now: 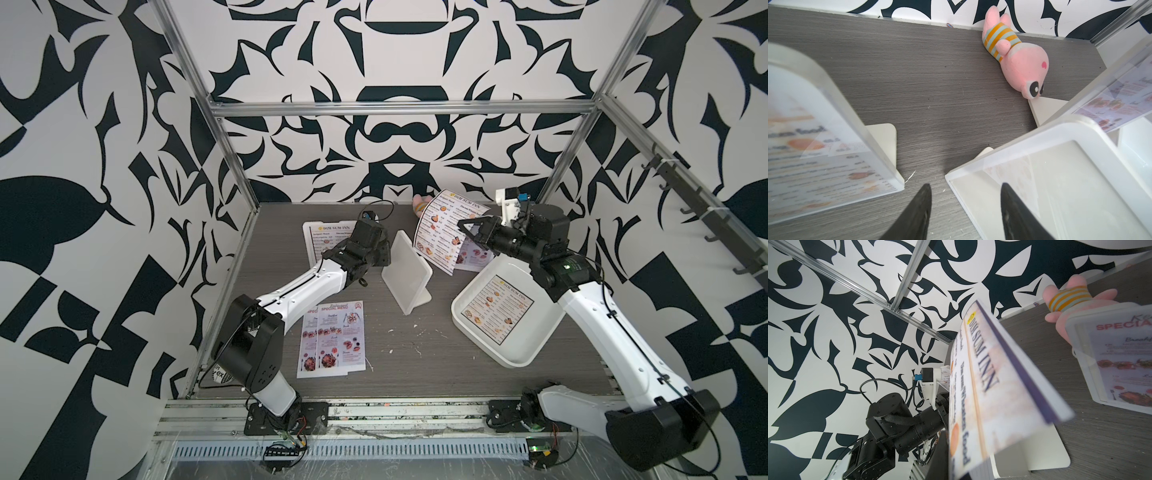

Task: Replace the menus in the menu holders
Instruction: Insert the menu into the menu holder.

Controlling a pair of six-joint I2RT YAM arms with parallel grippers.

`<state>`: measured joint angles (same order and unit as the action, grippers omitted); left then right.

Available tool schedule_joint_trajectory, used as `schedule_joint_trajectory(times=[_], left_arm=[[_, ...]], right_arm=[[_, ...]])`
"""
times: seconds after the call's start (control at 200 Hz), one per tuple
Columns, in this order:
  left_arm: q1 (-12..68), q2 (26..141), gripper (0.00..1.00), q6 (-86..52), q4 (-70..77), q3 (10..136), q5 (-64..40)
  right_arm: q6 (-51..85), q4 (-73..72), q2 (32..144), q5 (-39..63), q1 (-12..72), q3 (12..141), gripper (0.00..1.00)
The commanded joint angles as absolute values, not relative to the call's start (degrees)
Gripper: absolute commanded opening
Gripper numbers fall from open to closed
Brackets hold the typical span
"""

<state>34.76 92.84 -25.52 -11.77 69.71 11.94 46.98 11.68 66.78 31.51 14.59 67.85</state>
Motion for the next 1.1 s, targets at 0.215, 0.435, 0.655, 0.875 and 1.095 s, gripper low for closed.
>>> schedule_joint_trajectory(times=[0.215, 0.435, 0.655, 0.875, 1.095], left_arm=[[34.5, 92.5, 0.56, -25.1, -11.7, 70.2, 11.8], [34.5, 92.3, 0.56, -25.0, -11.8, 70.2, 11.9], [34.5, 91.7, 0.56, -24.1, -11.8, 69.8, 12.7], [34.5, 91.2, 0.56, -23.6, -11.4, 69.6, 12.2], [34.5, 90.7, 0.56, -23.1, -10.4, 69.1, 11.4]], right_arm=[[47.9, 10.5, 65.2, 32.7, 14.4, 67.9, 0.00], [47.7, 11.0, 65.8, 32.9, 14.4, 67.6, 0.00], [47.5, 11.8, 66.0, 32.9, 14.4, 68.2, 0.00], [47.3, 12.3, 66.5, 32.4, 14.4, 68.1, 0.00], [45.7, 14.3, 66.4, 29.9, 14.2, 69.5, 0.00]])
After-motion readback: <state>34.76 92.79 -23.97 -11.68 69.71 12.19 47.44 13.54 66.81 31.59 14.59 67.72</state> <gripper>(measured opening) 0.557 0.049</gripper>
